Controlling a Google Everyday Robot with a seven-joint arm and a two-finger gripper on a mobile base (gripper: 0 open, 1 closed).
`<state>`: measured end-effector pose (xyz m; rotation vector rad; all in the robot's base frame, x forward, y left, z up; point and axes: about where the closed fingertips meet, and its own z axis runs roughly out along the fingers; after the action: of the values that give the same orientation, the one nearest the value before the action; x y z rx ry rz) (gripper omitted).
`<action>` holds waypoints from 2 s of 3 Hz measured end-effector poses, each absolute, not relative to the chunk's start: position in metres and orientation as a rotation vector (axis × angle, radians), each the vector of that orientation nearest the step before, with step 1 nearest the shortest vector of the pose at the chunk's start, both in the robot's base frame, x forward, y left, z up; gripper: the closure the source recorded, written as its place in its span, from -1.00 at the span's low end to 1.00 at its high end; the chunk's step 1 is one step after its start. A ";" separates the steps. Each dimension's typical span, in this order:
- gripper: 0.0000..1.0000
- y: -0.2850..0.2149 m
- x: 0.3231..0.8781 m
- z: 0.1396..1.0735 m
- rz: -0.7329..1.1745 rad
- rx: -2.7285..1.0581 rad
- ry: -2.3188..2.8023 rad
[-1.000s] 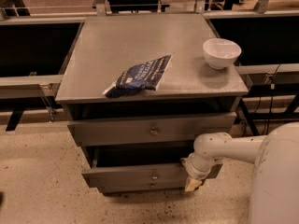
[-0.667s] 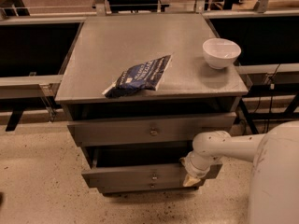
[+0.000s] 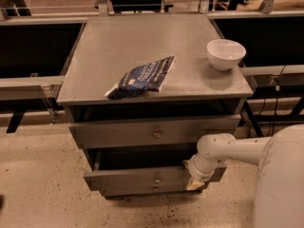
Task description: Open middle drawer
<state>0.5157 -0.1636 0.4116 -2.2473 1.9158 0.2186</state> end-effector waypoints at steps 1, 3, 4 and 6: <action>0.03 -0.164 0.519 0.414 0.219 -2.244 1.913; -0.37 -0.166 0.526 0.415 0.219 -2.244 1.913; -0.87 -0.166 0.526 0.415 0.219 -2.245 1.913; -1.00 -0.163 0.523 0.414 0.230 -2.252 1.941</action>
Offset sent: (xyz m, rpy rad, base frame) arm -0.1235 -0.0017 0.0117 0.2931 0.0301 -0.0592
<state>0.5227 -0.1626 0.4136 -2.2521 1.9411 0.2295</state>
